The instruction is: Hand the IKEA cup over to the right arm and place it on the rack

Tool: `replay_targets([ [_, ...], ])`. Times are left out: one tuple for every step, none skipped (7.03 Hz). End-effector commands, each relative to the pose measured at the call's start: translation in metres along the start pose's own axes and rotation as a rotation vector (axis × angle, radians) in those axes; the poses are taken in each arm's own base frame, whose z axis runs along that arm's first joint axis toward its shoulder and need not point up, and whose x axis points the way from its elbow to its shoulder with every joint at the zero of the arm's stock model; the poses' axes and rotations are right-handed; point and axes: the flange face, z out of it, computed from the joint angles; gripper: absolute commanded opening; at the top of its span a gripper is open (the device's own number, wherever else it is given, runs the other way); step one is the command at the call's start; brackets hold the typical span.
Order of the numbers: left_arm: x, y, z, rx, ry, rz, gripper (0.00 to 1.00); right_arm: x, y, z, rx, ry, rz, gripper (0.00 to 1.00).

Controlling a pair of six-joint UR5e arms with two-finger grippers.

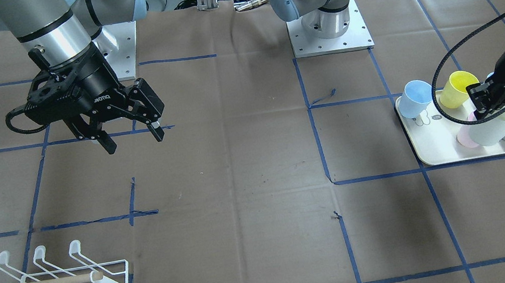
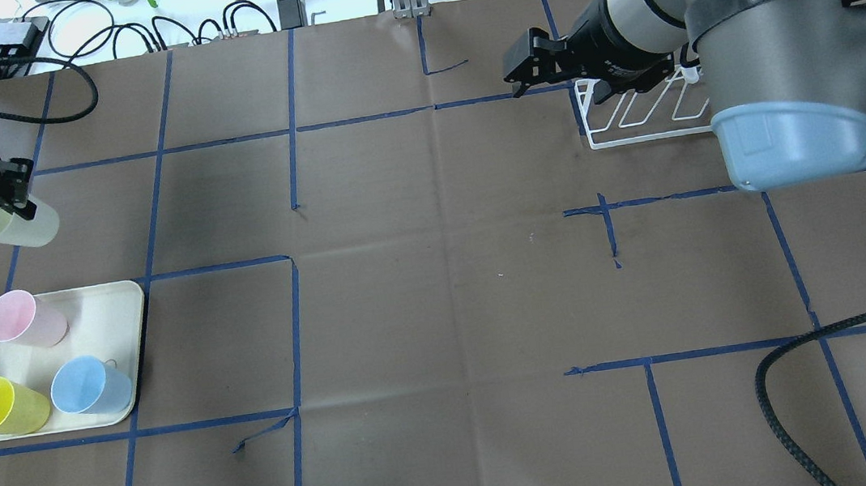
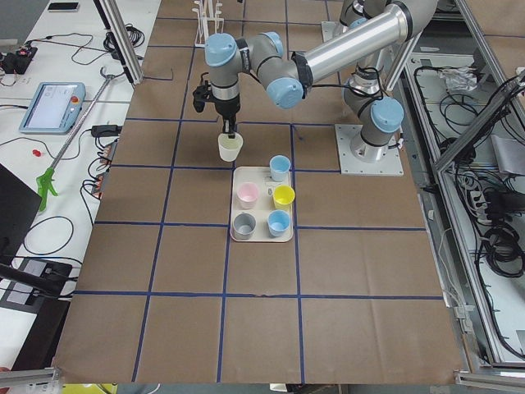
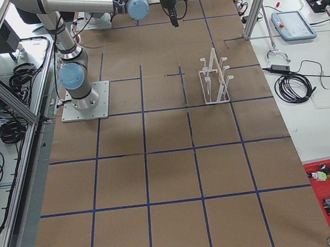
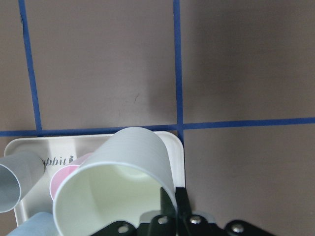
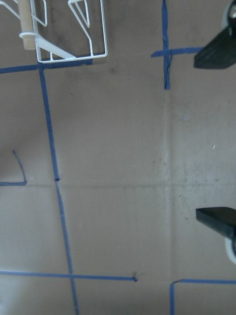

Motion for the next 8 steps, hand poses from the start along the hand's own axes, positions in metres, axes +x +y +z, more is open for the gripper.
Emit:
replay_targets([
  [0.010, -0.033, -0.015, 0.194, 0.121, 0.075, 0.00, -0.008, 0.007, 0.013, 0.017, -0.149, 0.187, 1.00],
  [0.016, -0.047, -0.007, 0.324, 0.159, 0.155, 0.00, -0.012, 0.010, 0.013, 0.014, -0.209, 0.289, 0.99],
  [0.027, -0.049, 0.009, 0.378, 0.230, 0.194, 0.00, -0.014, 0.016, 0.016, 0.032, -0.278, 0.364, 0.99],
  [0.037, -0.050, 0.021, 0.510, 0.254, 0.282, 0.00, -0.010, 0.025, 0.020, 0.074, -0.321, 0.435, 0.99],
  [0.051, -0.042, 0.040, 0.612, 0.290, 0.316, 0.00, -0.010, 0.038, 0.024, 0.108, -0.369, 0.504, 0.99],
  [0.070, -0.033, 0.055, 0.782, 0.336, 0.384, 0.00, -0.015, 0.057, 0.030, 0.121, -0.416, 0.556, 0.99],
  [0.087, -0.016, 0.074, 0.897, 0.377, 0.440, 0.00, -0.017, 0.071, 0.033, 0.132, -0.465, 0.624, 0.99],
  [0.112, -0.001, 0.096, 1.013, 0.425, 0.516, 0.00, -0.015, 0.078, 0.032, 0.157, -0.507, 0.657, 1.00],
])
